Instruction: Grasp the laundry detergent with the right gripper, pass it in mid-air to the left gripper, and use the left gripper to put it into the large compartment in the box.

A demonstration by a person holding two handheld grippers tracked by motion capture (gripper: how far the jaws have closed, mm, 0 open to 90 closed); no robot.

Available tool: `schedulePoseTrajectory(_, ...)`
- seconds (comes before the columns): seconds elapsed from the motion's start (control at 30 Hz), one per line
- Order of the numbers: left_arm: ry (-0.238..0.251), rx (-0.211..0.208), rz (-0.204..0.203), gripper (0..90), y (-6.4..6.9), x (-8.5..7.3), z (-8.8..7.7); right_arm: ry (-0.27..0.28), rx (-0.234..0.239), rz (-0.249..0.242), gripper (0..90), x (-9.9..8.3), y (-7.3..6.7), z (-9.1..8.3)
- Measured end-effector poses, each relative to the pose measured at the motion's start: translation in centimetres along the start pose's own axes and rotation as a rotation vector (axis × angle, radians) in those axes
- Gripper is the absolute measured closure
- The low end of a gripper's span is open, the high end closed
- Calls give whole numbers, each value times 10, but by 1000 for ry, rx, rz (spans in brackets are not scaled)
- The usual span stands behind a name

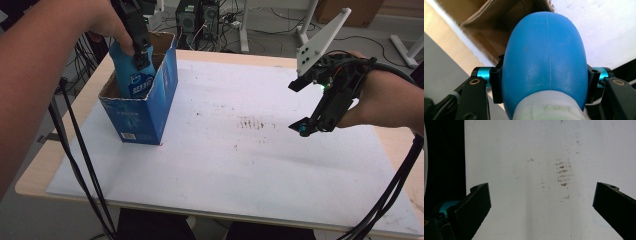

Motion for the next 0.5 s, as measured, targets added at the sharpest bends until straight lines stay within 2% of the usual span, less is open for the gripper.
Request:
schedulePoseTrajectory(0.07, -16, 18, 77, 380, -2, 0, 9, -4, 0, 1, 6, 0, 0, 1)
schedulePoseTrajectory(0.2, -18, 28, 124, 380, -7, -2, 25, -14, 2, 1, 6, 1, -1, 3)
schedulePoseTrajectory(0.3, -15, 21, 142, 380, -11, -2, 35, -16, 1, 1, 6, 1, -1, 5)
schedulePoseTrajectory(0.4, -7, 6, 134, 379, -14, -3, 44, -30, 2, -6, 6, 0, -1, 7)
schedulePoseTrajectory(0.47, -26, 6, 156, 379, -16, -4, 47, -36, 3, -9, 6, 0, -1, 8)
schedulePoseTrajectory(0.5, -29, 5, 155, 379, -16, -3, 48, -39, 2, -6, 6, -1, 0, 9)
Point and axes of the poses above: each handheld gripper's, and its own axes: z roughly forward along the jaws, x roughly out of its top, y roughly to its right, the point moved 2 cm from there along z, roughly forward along the jaws, and after that the axes turned 12 degrees about -x, right-handed, at the moved point
